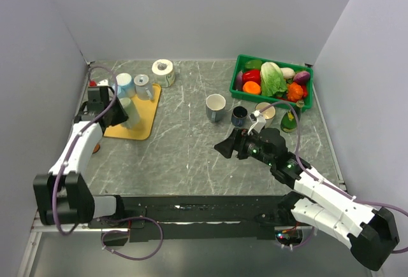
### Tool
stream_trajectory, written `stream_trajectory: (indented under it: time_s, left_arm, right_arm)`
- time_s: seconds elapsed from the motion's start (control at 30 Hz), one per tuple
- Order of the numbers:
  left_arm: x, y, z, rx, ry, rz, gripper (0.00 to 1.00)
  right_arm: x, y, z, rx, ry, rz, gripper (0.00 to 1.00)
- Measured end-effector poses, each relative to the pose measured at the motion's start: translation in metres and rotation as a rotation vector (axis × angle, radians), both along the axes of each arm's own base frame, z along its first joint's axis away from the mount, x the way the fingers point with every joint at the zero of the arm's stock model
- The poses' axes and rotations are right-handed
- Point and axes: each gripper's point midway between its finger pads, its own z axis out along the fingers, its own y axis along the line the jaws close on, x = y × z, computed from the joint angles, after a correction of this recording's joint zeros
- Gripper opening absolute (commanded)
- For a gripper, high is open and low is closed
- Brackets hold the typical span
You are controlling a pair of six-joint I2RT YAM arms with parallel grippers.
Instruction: Turn the mug right side up
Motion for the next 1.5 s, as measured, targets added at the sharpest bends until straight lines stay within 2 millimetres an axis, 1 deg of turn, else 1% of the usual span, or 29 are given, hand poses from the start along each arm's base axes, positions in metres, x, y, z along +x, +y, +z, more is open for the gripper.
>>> stream_trajectory:
  time_s: [0.1, 0.2, 0.3, 0.33, 0.4, 0.47, 0.6, 0.73, 0.8, 0.9, 1.07, 1.13, 1.23, 1.5]
  left_arm:
    - [-0.001, -0.015, 0.039, -0.097, -0.105, -0.009, 0.01]
    - [-0.008, -0.038, 0.084, -0.211, -0.225, -0.044, 0.01]
    - [-0.024, -0.062, 0.128, -0.33, -0.338, -0.092, 0.01]
    - [-0.029, -0.069, 0.139, -0.362, -0.369, -0.11, 0.01]
    - [-0.044, -0.087, 0.168, -0.45, -0.452, -0.16, 0.01]
    - [-0.062, -0.103, 0.191, -0.537, -0.52, -0.217, 0.01]
    - [-0.093, -0.129, 0.226, -0.706, -0.61, -0.329, 0.01]
    - [-0.115, -0.143, 0.26, -0.83, -0.684, -0.416, 0.01]
    - [-0.122, -0.147, 0.272, -0.864, -0.714, -0.445, 0.01]
    - [-0.136, -0.15, 0.291, -0.913, -0.773, -0.485, 0.01]
    - [-0.16, -0.153, 0.315, -0.991, -0.856, -0.561, 0.01]
    - [-0.167, -0.154, 0.32, -1.011, -0.875, -0.581, 0.01]
    - [-0.175, -0.154, 0.327, -1.031, -0.896, -0.599, 0.01]
    - [-0.193, -0.151, 0.338, -1.036, -0.949, -0.628, 0.01]
  right_arm:
    - [-0.003, 0.002, 0.003, 0.019, 0.006, 0.013, 0.94]
    - [-0.009, 0.007, 0.006, 0.045, 0.023, 0.043, 0.95]
    - [-0.013, 0.014, 0.013, 0.087, 0.03, 0.078, 0.95]
    - [-0.014, 0.016, 0.016, 0.104, 0.033, 0.088, 0.95]
    - [-0.017, 0.022, 0.022, 0.139, 0.041, 0.111, 0.95]
    - [-0.021, 0.03, 0.032, 0.19, 0.045, 0.142, 0.96]
    - [-0.033, 0.048, 0.057, 0.297, 0.039, 0.214, 0.98]
    - [-0.047, 0.066, 0.093, 0.427, 0.006, 0.294, 0.99]
    - [-0.053, 0.074, 0.113, 0.477, -0.015, 0.334, 0.99]
    - [-0.06, 0.092, 0.152, 0.548, -0.073, 0.402, 1.0]
    - [-0.071, 0.123, 0.219, 0.65, -0.205, 0.506, 0.99]
    - [-0.071, 0.133, 0.233, 0.668, -0.241, 0.523, 0.99]
    - [-0.063, 0.147, 0.25, 0.682, -0.287, 0.511, 0.98]
    - [-0.035, 0.179, 0.263, 0.668, -0.355, 0.456, 0.9]
